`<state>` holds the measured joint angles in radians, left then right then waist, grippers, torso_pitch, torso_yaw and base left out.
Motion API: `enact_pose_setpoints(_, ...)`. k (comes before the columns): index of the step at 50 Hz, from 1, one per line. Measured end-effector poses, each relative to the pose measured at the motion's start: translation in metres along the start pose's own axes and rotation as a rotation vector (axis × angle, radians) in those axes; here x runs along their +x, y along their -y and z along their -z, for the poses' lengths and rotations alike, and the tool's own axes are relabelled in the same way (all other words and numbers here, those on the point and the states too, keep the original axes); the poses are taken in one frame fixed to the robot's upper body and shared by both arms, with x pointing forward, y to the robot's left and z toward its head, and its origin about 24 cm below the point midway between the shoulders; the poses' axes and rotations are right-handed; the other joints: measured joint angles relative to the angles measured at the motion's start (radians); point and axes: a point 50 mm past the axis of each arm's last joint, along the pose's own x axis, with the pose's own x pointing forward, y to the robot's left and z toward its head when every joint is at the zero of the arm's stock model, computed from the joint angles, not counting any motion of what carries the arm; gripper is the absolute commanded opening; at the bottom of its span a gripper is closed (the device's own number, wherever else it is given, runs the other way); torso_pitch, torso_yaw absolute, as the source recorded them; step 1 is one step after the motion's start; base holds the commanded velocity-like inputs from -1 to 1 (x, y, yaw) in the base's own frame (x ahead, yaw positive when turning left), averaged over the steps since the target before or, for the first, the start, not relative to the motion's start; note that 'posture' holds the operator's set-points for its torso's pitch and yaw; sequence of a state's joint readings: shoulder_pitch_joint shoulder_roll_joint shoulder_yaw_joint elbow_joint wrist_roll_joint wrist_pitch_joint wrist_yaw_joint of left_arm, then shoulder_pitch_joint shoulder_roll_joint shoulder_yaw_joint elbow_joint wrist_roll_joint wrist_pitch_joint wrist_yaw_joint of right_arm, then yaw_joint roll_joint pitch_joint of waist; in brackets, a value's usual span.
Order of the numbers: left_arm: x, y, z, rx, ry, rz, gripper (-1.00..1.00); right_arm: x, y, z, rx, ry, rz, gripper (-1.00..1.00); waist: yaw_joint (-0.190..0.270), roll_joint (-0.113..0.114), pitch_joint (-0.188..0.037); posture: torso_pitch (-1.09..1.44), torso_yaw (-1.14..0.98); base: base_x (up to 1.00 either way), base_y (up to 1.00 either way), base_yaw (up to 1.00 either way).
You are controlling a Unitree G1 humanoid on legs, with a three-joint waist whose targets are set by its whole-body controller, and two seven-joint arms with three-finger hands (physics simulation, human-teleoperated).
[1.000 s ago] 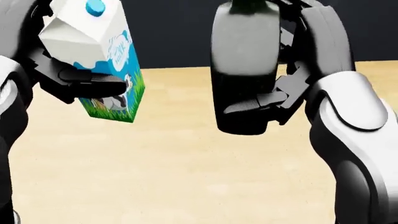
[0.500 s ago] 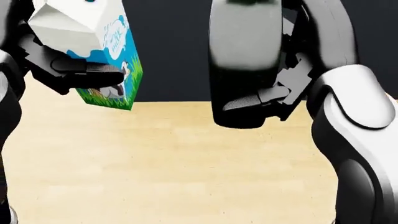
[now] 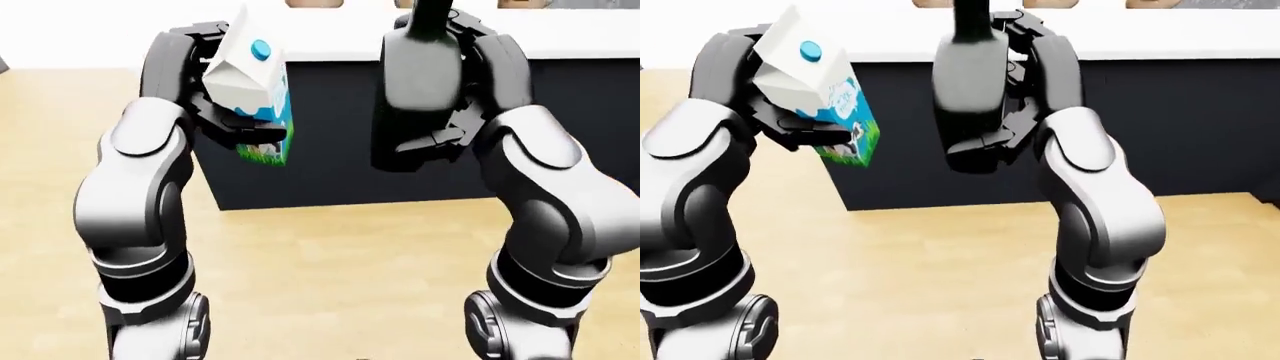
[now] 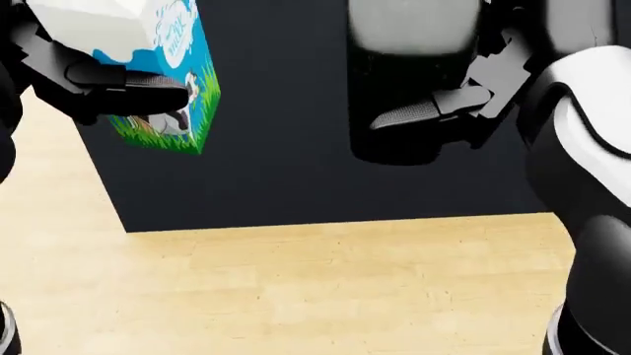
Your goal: Move the drinks to the dining counter.
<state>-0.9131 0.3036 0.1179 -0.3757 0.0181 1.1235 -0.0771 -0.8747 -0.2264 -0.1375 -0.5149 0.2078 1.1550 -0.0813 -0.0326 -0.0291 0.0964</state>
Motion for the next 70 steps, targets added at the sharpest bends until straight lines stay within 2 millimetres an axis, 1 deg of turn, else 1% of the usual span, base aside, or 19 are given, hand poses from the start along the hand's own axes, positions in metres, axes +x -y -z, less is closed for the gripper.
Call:
enact_pose_setpoints(3, 0.0, 0.001, 0.004, -0.002, -0.034, 0.014, -1.0, 0.002, 0.0, 0.005, -0.004, -0.046, 0.009, -1.0, -0.001, 0.001, -0.032, 0.0, 0.0, 0.66, 0.0, 0.0)
enact_pose_setpoints(10, -0.009, -0.006, -0.021, -0.003, 0.117, -0.025, -1.0, -0.003, -0.001, -0.017, -0.002, 0.079, -0.005, -1.0, -0.004, 0.069, -0.067, 0.0, 0.0, 0.66, 0.0, 0.0)
enact_pose_setpoints(15, -0.004, -0.012, -0.002, -0.002, 0.016, -0.049, -1.0, -0.001, -0.012, -0.006, 0.001, 0.017, -0.06, -1.0, 0.025, 0.101, -0.027, 0.0, 0.0, 0.66, 0.0, 0.0)
enact_pose_setpoints(23, -0.007, -0.012, -0.016, 0.002, 0.081, -0.043, -1.0, -0.004, -0.008, -0.018, 0.009, 0.078, -0.04, -1.0, 0.049, 0.034, -0.058, 0.0, 0.0, 0.61, 0.0, 0.0)
enact_pose_setpoints(24, -0.007, -0.012, -0.018, 0.002, 0.091, -0.045, -1.0, -0.004, -0.007, -0.021, 0.012, 0.091, -0.036, -1.0, 0.039, -0.001, -0.053, 0.0, 0.0, 0.27, 0.0, 0.0)
enact_pose_setpoints(26, -0.005, -0.005, -0.014, 0.003, 0.083, -0.021, -1.0, -0.006, -0.001, -0.017, 0.016, 0.084, -0.012, -1.0, 0.022, -0.02, -0.006, 0.0, 0.0, 0.0, 0.0, 0.0)
enact_pose_setpoints(29, -0.002, 0.001, -0.005, 0.003, 0.033, 0.013, -1.0, -0.003, 0.003, -0.016, 0.015, 0.056, 0.016, -1.0, 0.025, -0.045, 0.017, 0.0, 0.0, 0.0, 0.0, 0.03)
enact_pose_setpoints(33, 0.0, 0.002, 0.003, 0.002, -0.014, 0.024, -1.0, -0.005, 0.002, -0.014, 0.017, 0.056, 0.013, -1.0, 0.044, 0.02, 0.0, 0.0, 0.0, 0.0, 0.0, 0.74)
enact_pose_setpoints(36, -0.004, -0.006, -0.008, 0.002, 0.033, -0.008, -1.0, -0.004, -0.003, -0.019, 0.019, 0.077, -0.01, -1.0, 0.097, 0.121, 0.013, 0.0, 0.0, 0.0, 0.0, 0.89)
enact_pose_setpoints(37, -0.004, -0.008, -0.008, -0.001, 0.038, -0.021, -1.0, -0.004, -0.005, -0.017, 0.023, 0.07, -0.021, -1.0, 0.096, 0.128, 0.017, 0.0, 0.0, 0.0, 0.0, 0.9)
enact_pose_setpoints(39, -0.004, -0.012, -0.004, -0.002, 0.022, -0.051, -1.0, -0.002, -0.011, -0.007, 0.019, 0.021, -0.056, -1.0, 0.111, 0.118, -0.013, 0.0, 0.0, 0.0, 0.02, 0.45)
enact_pose_setpoints(46, -0.008, -0.01, -0.015, 0.005, 0.084, -0.043, -1.0, -0.007, -0.004, -0.022, 0.012, 0.097, -0.02, -1.0, 0.078, 0.048, 0.002, 0.0, 0.0, 0.02, 0.0, 0.0)
enact_pose_setpoints(49, -0.004, -0.009, -0.005, 0.003, 0.028, -0.036, -1.0, -0.006, -0.002, -0.019, 0.01, 0.086, -0.008, -1.0, 0.059, -0.022, -0.044, 0.0, 0.0, 0.07, 0.0, 0.0)
enact_pose_setpoints(53, -0.005, -0.001, -0.007, 0.005, 0.042, 0.002, -1.0, -0.008, 0.004, -0.018, 0.006, 0.099, 0.027, -1.0, 0.037, 0.003, -0.038, 0.0, 0.0, -0.11, 0.0, 0.0)
enact_pose_setpoints(59, -0.005, -0.003, -0.008, 0.001, 0.037, 0.011, -1.0, -0.003, 0.002, -0.011, -0.005, 0.037, 0.029, -1.0, 0.047, -0.019, -0.067, 0.0, 0.0, -0.65, 0.23, 0.0)
enact_pose_setpoints(62, -0.007, -0.009, -0.013, 0.001, 0.063, -0.021, -1.0, -0.006, -0.001, -0.016, -0.008, 0.071, 0.008, -1.0, 0.058, 0.005, -0.057, 0.0, 0.0, -0.58, 0.26, 0.0)
enact_pose_setpoints(64, -0.009, -0.008, -0.019, 0.006, 0.095, -0.021, -1.0, -0.009, 0.0, -0.021, -0.005, 0.108, 0.009, -1.0, 0.051, 0.057, -0.051, 0.0, 0.0, 0.0, 0.0, 0.0)
enact_pose_setpoints(67, -0.008, -0.01, -0.012, 0.004, 0.066, -0.029, -1.0, -0.007, -0.007, -0.015, -0.006, 0.078, -0.021, -1.0, 0.065, 0.03, -0.031, 0.0, 0.0, 0.0, 0.0, 0.0)
enact_pose_setpoints(70, -0.004, -0.014, -0.004, 0.002, 0.009, -0.051, -1.0, -0.004, -0.012, -0.01, -0.019, 0.039, -0.055, -1.0, 0.065, 0.045, -0.015, 0.0, 0.0, 0.0, 0.0, 0.0)
